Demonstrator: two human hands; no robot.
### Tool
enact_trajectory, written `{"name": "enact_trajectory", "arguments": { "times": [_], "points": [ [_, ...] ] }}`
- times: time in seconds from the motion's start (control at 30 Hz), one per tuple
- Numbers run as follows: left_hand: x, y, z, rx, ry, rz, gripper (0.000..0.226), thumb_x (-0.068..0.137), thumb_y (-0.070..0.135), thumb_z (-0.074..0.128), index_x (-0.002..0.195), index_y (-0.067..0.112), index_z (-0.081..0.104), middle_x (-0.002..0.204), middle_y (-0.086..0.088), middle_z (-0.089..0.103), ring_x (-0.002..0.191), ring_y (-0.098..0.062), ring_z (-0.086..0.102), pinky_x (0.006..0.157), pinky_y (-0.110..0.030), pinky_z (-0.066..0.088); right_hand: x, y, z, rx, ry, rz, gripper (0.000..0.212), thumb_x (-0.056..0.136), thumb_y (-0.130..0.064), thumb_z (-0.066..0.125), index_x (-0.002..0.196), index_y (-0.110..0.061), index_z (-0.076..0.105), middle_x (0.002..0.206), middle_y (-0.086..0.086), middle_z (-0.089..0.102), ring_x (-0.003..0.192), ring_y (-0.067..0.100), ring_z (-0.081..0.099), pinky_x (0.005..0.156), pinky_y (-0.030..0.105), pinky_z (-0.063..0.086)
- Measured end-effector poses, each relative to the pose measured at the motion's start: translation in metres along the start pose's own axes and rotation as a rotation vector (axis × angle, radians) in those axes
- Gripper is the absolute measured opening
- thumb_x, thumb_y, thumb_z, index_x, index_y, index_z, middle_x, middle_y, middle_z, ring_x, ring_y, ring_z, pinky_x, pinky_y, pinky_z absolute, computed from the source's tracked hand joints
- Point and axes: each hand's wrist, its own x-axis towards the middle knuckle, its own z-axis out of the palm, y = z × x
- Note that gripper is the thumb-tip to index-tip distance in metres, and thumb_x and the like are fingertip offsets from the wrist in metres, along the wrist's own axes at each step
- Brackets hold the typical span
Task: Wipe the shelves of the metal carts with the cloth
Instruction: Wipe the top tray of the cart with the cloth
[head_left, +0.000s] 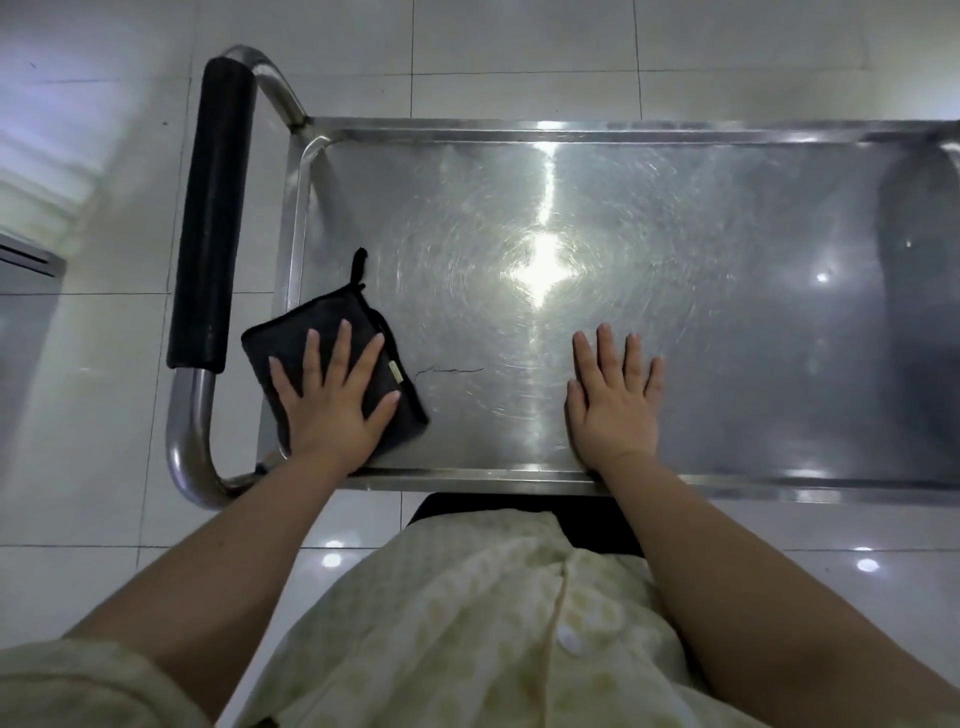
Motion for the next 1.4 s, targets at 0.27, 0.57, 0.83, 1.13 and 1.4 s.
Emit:
{"name": "enact_trajectory", "arguments": {
  "times": [0.27,0.57,0.83,1.13,1.4],
  "points": [
    [-0.009,0.149,-0.004,0.009,-0.057,0.278,0.07,0.09,0.071,0.015,0.152,0.044,-0.003,0.163,0.005,-0.009,0.149,-0.031,-0.013,0.11,-0.069,-0.005,-0.001,0.003,-0.009,-0.022,-0.07,-0.075,0.057,0.104,-0.039,0.014,0.153,-0.03,-0.015,0.161,-0.001,-0.021,0.147,0.031,-0.021,0.117,0.057,-0.011],
    [-0.012,0.223,-0.009,-0.001,-0.07,0.326,0.07,0.088,0.072,0.02,0.151,0.048,0.001,0.163,0.01,-0.004,0.15,-0.025,-0.008,0.113,-0.065,-0.006,-0.007,0.108,-0.022,-0.056,-0.139,-0.065,0.056,0.1,-0.056,0.006,0.144,-0.045,-0.028,0.152,-0.016,-0.032,0.145,0.033,-0.027,0.114,0.062,-0.013],
    [-0.02,0.053,-0.001,-0.128,-0.044,-0.389,0.067,0.095,0.062,0.035,0.152,0.046,0.006,0.164,0.007,-0.003,0.15,-0.027,-0.004,0.114,-0.066,-0.001,-0.009,0.109,-0.017,-0.049,-0.076,-0.098,0.056,0.099,-0.055,0.003,0.147,-0.042,-0.022,0.156,-0.013,-0.025,0.146,0.033,-0.024,0.114,0.063,-0.012],
    [-0.022,0.143,0.0,-0.134,-0.051,-0.234,0.073,0.087,0.07,0.022,0.152,0.044,0.002,0.164,0.003,-0.005,0.149,-0.032,-0.006,0.109,-0.069,-0.005,-0.01,0.112,-0.024,-0.063,-0.09,-0.125,0.056,0.1,-0.053,0.004,0.147,-0.038,-0.024,0.161,-0.009,-0.021,0.145,0.035,-0.026,0.112,0.065,-0.013],
    [-0.028,0.298,-0.008,-0.035,-0.119,0.194,0.071,0.088,0.074,0.02,0.149,0.05,-0.008,0.162,0.01,-0.016,0.148,-0.025,-0.018,0.111,-0.065,-0.013,-0.012,0.145,-0.033,-0.092,-0.111,-0.153,0.057,0.102,-0.052,0.016,0.152,-0.041,-0.009,0.163,-0.008,-0.015,0.149,0.028,-0.017,0.115,0.062,-0.007]
  ]
}}
